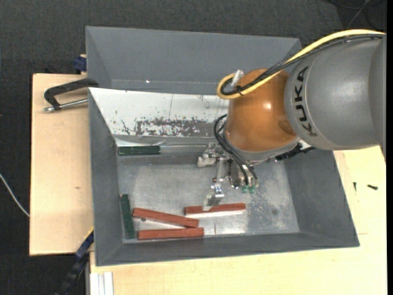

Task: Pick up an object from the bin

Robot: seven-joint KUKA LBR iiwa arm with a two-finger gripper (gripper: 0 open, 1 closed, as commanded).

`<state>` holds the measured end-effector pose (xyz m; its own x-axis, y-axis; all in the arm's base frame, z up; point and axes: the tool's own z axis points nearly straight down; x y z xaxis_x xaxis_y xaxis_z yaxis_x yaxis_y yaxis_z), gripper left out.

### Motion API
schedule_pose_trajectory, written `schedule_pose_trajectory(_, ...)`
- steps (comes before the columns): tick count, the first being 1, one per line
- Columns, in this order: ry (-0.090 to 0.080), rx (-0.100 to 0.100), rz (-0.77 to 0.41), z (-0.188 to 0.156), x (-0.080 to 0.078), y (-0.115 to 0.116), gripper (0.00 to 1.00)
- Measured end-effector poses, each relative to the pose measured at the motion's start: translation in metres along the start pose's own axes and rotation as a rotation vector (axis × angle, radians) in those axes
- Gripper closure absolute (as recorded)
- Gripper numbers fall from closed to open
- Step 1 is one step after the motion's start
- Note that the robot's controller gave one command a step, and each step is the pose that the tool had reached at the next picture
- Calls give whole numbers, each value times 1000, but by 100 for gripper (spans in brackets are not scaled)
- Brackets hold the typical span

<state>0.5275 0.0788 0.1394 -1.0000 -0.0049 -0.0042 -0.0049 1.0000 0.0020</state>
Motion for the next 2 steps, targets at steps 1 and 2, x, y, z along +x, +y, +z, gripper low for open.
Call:
schedule_pose_trajectory(1, 5, 1, 9, 18, 5, -15, 0)
schedule_pose_trajectory(2, 8, 2, -103, 34, 32, -51, 0)
